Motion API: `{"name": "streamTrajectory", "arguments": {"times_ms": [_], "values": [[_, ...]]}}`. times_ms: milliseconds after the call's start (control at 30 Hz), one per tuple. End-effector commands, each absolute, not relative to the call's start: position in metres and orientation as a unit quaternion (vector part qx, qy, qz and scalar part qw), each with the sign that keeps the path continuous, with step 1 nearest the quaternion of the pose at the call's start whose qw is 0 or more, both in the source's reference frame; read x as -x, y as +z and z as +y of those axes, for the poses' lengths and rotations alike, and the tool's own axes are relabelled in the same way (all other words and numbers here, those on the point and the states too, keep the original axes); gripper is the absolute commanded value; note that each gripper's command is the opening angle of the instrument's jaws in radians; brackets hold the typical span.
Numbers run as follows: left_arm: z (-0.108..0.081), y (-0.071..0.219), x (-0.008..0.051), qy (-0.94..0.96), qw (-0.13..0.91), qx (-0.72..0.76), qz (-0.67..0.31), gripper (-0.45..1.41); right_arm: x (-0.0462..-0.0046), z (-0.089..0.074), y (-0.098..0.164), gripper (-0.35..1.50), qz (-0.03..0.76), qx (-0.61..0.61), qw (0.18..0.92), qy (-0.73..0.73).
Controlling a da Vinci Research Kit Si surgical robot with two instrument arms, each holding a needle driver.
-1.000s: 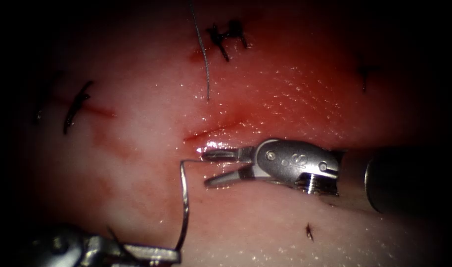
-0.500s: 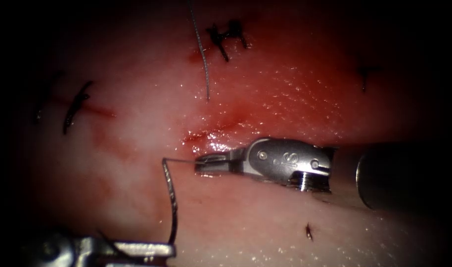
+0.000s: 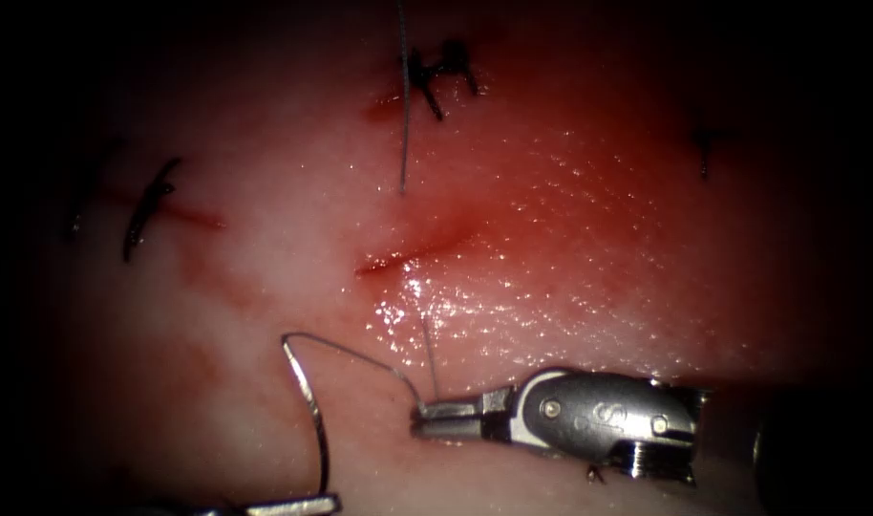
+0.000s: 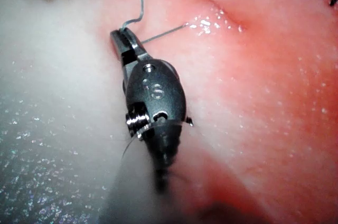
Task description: Wound Closure
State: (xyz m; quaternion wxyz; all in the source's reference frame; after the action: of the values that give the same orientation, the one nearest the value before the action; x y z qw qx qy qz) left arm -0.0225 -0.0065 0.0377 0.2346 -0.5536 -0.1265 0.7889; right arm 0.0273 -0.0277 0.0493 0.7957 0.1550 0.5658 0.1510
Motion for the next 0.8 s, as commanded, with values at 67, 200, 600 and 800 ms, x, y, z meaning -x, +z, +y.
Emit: {"name": "streamTrajectory", "arguments": {"times_ms": [67,200,600,800], "values": [[-0.008,0.038,0.0231,0.790,0.235,0.552,-0.125,-0.45,-0.0289,-0.031,0.048,-0.35,0.572,-0.172,0.788,0.148],[-0.007,0.037,0.0233,0.789,0.246,0.548,-0.129,-0.45,-0.0298,-0.031,0.046,-0.35,0.578,-0.175,0.783,0.152],[-0.003,0.033,0.0190,0.798,0.253,0.543,-0.069,-0.45,-0.0277,-0.024,0.046,0.79,0.594,-0.084,0.786,0.151],[-0.003,0.033,0.0162,0.812,0.270,0.515,-0.048,-0.45,-0.0263,-0.021,0.047,0.61,0.575,-0.043,0.804,0.148]]}}
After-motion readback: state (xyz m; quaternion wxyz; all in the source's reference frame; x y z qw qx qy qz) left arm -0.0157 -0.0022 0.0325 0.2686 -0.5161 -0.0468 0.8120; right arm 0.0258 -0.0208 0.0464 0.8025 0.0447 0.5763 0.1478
